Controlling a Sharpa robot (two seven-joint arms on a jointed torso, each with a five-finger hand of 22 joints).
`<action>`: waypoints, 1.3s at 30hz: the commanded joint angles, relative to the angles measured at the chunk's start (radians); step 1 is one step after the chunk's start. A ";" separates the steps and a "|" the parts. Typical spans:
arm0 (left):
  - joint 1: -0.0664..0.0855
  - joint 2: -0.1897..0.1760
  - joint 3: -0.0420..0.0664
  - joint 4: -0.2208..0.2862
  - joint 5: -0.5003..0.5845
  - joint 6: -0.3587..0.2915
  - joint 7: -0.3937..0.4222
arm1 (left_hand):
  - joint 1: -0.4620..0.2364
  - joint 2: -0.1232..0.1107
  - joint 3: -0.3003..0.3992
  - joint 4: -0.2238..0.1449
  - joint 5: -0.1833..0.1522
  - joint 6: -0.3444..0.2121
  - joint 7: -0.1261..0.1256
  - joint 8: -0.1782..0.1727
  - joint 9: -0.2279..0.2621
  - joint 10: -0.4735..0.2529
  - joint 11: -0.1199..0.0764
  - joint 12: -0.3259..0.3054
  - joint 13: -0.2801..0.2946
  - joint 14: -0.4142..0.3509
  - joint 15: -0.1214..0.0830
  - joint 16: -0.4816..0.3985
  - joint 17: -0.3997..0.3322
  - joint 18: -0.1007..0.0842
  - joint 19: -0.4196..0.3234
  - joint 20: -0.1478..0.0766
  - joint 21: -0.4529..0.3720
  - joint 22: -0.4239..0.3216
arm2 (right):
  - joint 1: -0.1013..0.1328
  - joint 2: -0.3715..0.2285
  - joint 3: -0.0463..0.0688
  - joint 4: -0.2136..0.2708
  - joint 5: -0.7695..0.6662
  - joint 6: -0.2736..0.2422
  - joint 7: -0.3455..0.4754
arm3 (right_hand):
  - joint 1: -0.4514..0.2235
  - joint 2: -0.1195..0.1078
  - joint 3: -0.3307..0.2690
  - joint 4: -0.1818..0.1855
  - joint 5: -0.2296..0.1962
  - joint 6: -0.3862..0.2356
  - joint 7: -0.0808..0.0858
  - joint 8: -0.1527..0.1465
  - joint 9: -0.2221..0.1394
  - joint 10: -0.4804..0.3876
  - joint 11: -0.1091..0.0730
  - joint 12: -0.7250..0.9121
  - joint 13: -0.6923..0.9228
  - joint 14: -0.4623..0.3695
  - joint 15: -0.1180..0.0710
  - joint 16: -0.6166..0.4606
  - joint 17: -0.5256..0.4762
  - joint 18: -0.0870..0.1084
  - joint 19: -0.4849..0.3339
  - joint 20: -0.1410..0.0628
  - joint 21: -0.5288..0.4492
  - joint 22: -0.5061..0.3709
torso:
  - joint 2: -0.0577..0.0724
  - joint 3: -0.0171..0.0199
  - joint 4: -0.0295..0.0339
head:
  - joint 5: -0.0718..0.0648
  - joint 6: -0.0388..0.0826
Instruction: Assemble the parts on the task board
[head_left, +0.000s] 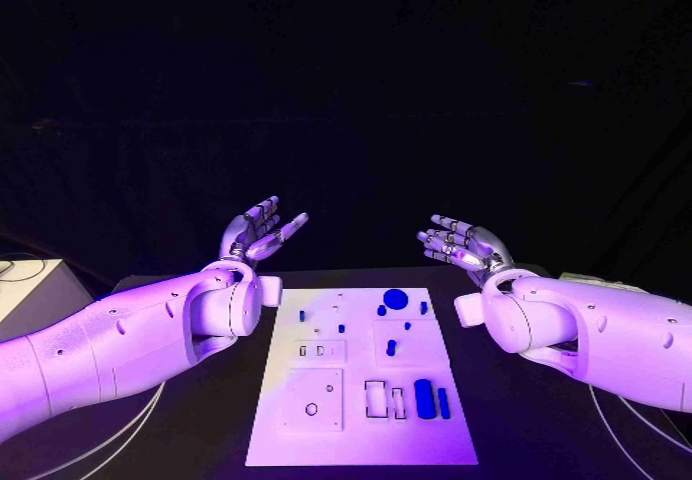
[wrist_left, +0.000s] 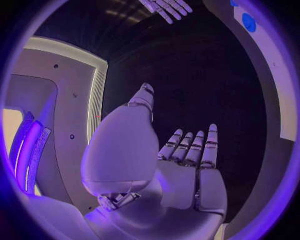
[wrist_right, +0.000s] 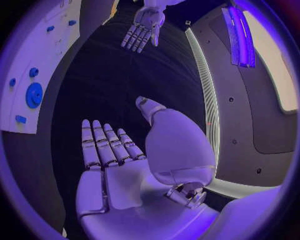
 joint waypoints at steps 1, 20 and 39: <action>0.004 0.005 -0.001 -0.006 0.014 0.087 0.040 | 0.055 -0.009 0.003 0.015 0.004 0.019 0.078 0.008 0.003 0.018 0.004 0.006 0.002 0.019 0.006 0.008 0.003 0.023 0.023 0.009 0.007 0.003 | 0.016 -0.003 -0.012 -0.011 -0.078 0.146 -0.062 | 0.068 -0.006 0.028 -0.017 0.004 0.052 0.146 0.013 0.007 0.064 0.004 0.007 0.005 0.063 0.002 0.010 0.008 0.021 0.051 0.007 0.010 0.006 | 0.000 0.0001 -0.0002 | 0.000 0.000; 0.006 -0.090 -0.001 0.077 -0.050 0.202 -0.003 | 0.063 0.118 0.119 -0.018 -0.020 0.525 0.091 0.152 0.087 0.727 0.001 0.129 0.042 0.681 -0.080 0.270 0.160 0.077 0.473 -0.017 0.237 0.102 | 0.064 0.014 -0.015 -0.093 -0.875 0.121 -0.211 | 0.151 -0.075 0.145 -0.135 -0.026 0.593 0.052 0.144 0.082 0.674 -0.117 0.039 0.023 0.675 -0.160 0.190 0.105 0.082 0.571 -0.103 0.279 0.112 | 0.062 -0.0102 0.0075 | -0.027 -0.017; 0.008 -0.227 0.007 0.290 -0.138 0.317 -0.031 | 0.046 0.042 0.292 -0.014 -0.022 0.616 0.038 0.192 0.121 0.920 -0.065 0.059 0.050 0.826 -0.173 0.892 0.580 0.073 0.560 -0.128 0.775 0.437 | 0.081 0.051 -0.011 -0.082 -1.398 0.229 -0.439 | 0.098 -0.173 0.188 -0.070 0.017 0.681 -0.008 0.135 0.133 0.836 -0.191 0.022 0.057 0.947 -0.252 0.883 0.728 0.030 0.838 -0.205 0.935 0.717 | 0.140 -0.0325 0.0462 | -0.061 0.003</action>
